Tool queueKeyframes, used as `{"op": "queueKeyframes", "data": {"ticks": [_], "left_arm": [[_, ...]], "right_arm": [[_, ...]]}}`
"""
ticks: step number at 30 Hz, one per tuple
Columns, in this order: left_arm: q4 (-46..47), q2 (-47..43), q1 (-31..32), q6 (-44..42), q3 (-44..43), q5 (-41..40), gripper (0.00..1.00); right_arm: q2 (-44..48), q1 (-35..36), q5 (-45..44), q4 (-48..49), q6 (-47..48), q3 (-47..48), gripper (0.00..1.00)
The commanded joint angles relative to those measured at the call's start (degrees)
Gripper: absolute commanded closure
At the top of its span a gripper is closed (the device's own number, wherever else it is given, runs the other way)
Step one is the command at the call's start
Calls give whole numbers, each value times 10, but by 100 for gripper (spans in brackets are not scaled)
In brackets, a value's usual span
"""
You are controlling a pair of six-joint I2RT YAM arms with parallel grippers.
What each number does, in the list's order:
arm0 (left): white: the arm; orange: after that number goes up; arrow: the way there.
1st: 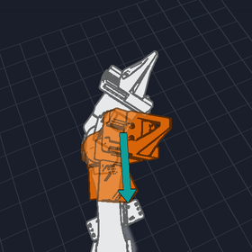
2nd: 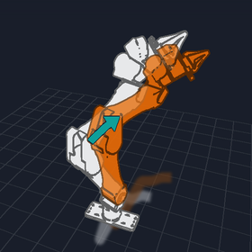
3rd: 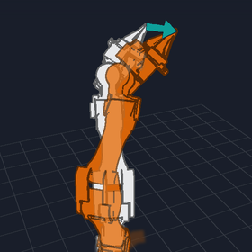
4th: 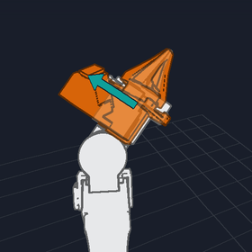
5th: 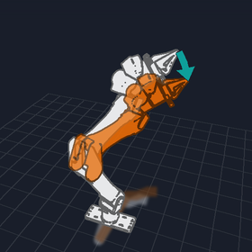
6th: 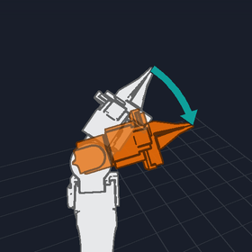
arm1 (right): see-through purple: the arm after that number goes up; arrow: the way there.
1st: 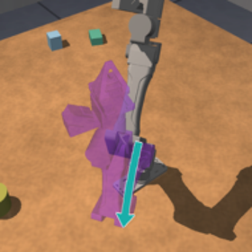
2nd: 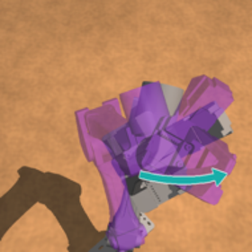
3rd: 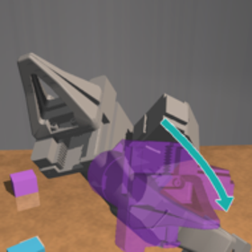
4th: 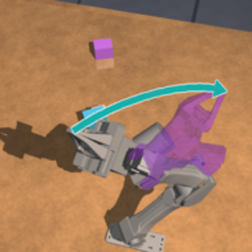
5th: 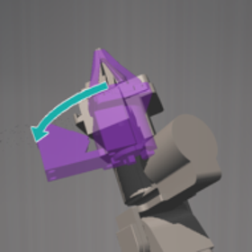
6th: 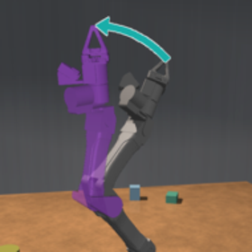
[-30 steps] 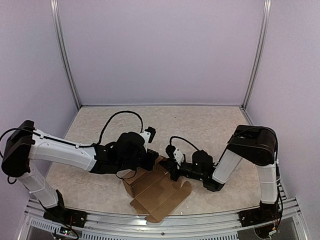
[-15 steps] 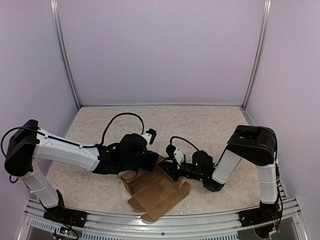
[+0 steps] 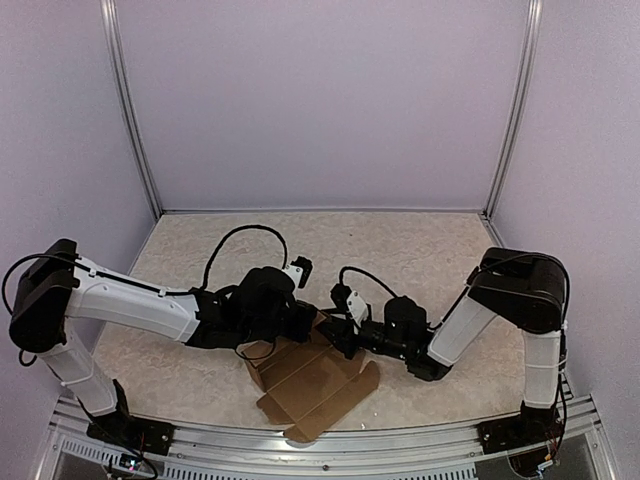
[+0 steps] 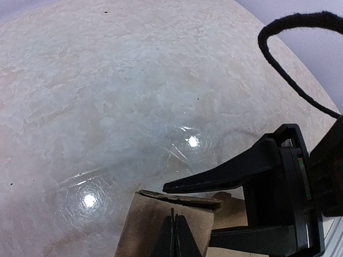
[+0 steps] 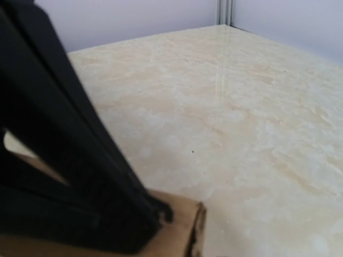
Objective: Fold the paper box
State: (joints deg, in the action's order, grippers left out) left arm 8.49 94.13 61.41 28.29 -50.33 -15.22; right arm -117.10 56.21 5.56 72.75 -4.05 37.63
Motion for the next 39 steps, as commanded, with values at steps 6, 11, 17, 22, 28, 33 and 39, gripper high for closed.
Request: {"op": "queueKeyframes", "data": {"ticks": [6,11,17,22,28,33,39], "left_arm": [[-13,4,-4,7,-3,-2,100],[-9,2,-4,10,3,1,100],[-8,-1,-3,11,4,-1,100],[-8,-3,-4,11,3,-1,100],[-9,-3,-3,12,0,3,100],[-9,-4,-3,14,-3,5,100],[-17,-20,-5,18,-4,-5,98]], "right_arm": [[-4,27,-72,-37,-2,6,66],[-14,27,-87,-26,-12,3,68],[-29,28,-91,-20,-23,9,71],[-43,31,-97,-14,-27,19,72],[-58,34,-114,-10,-31,36,80],[-71,37,-124,-8,-29,52,100],[-75,40,-126,5,-24,47,100]]}}
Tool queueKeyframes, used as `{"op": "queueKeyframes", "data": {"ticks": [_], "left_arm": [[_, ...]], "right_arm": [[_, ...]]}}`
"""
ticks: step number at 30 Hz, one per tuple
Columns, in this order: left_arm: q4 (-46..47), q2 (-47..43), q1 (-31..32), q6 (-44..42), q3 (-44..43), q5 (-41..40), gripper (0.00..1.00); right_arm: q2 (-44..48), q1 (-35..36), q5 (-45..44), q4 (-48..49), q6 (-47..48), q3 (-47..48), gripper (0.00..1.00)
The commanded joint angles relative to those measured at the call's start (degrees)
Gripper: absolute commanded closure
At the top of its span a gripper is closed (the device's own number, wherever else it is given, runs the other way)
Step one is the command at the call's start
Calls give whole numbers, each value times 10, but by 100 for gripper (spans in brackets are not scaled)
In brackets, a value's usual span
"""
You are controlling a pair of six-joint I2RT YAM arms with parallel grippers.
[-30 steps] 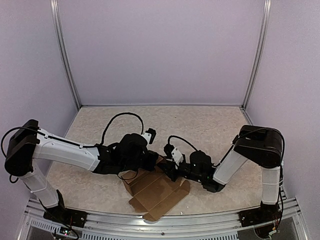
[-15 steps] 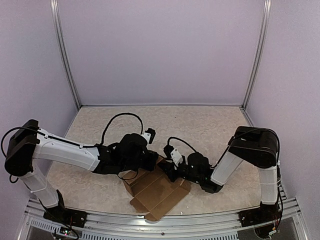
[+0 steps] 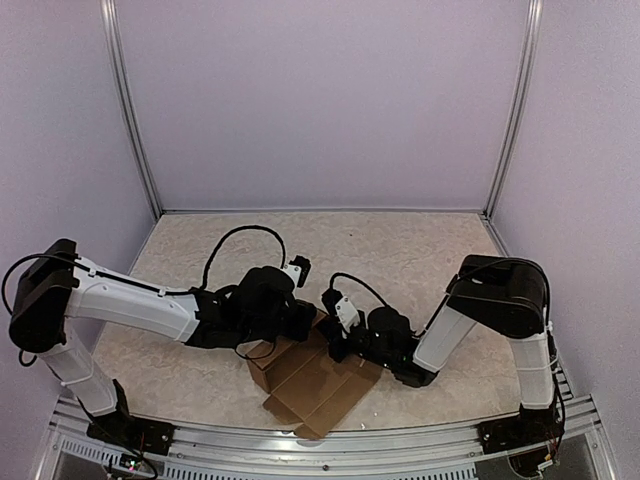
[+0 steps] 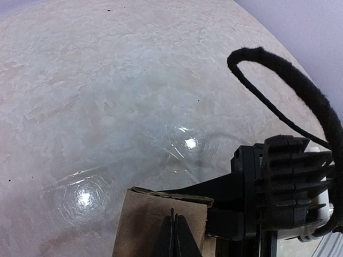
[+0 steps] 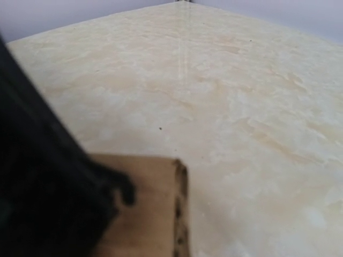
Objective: Fold the paper box
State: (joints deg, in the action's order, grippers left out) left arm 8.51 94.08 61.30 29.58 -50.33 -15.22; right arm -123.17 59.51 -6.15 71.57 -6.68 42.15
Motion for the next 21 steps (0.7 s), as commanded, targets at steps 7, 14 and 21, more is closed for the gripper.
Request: {"op": "queueKeyframes", "data": {"ticks": [7,14,21], "left_arm": [[-37,-112,-6,10,20,-63,68],[-62,-189,-49,21,67,-86,71],[2,-174,-110,70,134,39,91]], "right_arm": [[-6,11,-7,25,17,-11,100],[-2,12,41,33,28,-15,100],[4,12,57,25,34,-16,100]]}}
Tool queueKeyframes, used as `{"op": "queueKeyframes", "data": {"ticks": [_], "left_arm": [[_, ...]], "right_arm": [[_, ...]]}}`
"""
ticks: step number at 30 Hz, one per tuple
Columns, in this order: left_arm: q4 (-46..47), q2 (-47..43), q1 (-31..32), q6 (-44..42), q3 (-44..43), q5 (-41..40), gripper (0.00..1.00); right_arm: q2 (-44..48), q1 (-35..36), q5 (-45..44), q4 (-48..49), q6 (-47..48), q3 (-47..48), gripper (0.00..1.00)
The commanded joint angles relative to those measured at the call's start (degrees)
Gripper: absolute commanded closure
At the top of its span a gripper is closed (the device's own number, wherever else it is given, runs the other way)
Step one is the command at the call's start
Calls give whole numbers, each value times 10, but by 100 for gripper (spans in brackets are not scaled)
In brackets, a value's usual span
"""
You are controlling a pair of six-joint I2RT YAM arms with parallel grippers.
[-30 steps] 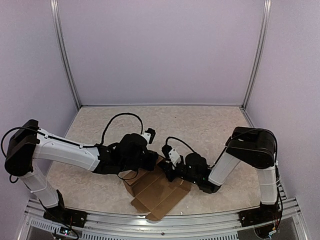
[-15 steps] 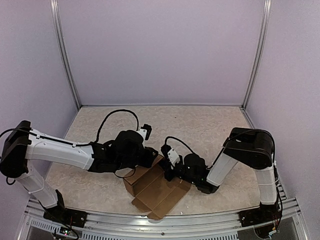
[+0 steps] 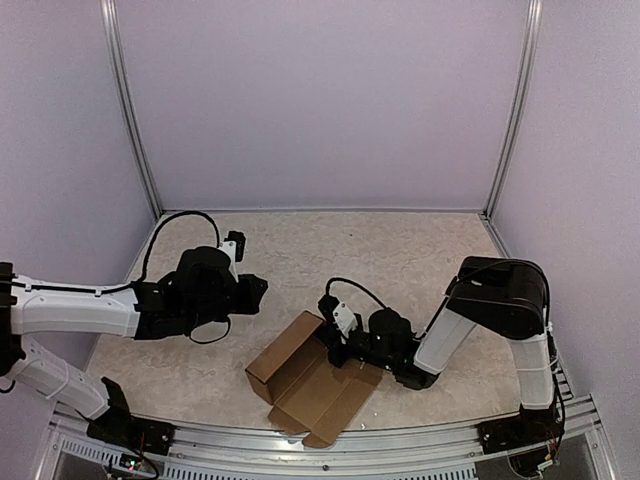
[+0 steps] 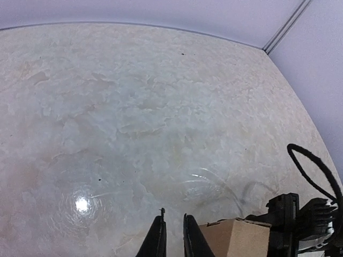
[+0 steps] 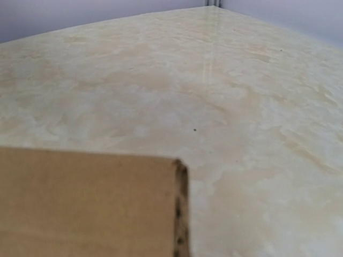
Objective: Fold the paper box
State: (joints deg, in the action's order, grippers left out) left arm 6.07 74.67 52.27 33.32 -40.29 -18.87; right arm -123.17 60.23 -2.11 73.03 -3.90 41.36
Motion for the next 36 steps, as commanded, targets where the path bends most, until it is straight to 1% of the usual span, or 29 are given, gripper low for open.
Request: {"op": "queueKeyframes", "data": {"ticks": [1,4,7,11,17,22,25,36], "left_arm": [[38,26,-22,39,41,90,94],[76,58,-26,53,52,144,97],[142,104,-26,56,59,215,100],[228,160,-27,72,74,262,100],[323,224,-27,84,80,334,100],[397,252,-27,94,93,367,100],[430,263,-26,99,97,391,100],[470,291,-17,102,88,426,100]], "right_arm": [[5,5,17,9,7,-8,100],[8,5,19,6,7,-9,100],[10,5,32,4,7,-8,100],[10,5,59,5,2,-8,100],[12,5,79,14,-1,-11,100],[14,5,81,12,-1,-10,100],[14,5,67,10,-5,-8,100],[14,17,-29,-12,-26,14,100]]}}
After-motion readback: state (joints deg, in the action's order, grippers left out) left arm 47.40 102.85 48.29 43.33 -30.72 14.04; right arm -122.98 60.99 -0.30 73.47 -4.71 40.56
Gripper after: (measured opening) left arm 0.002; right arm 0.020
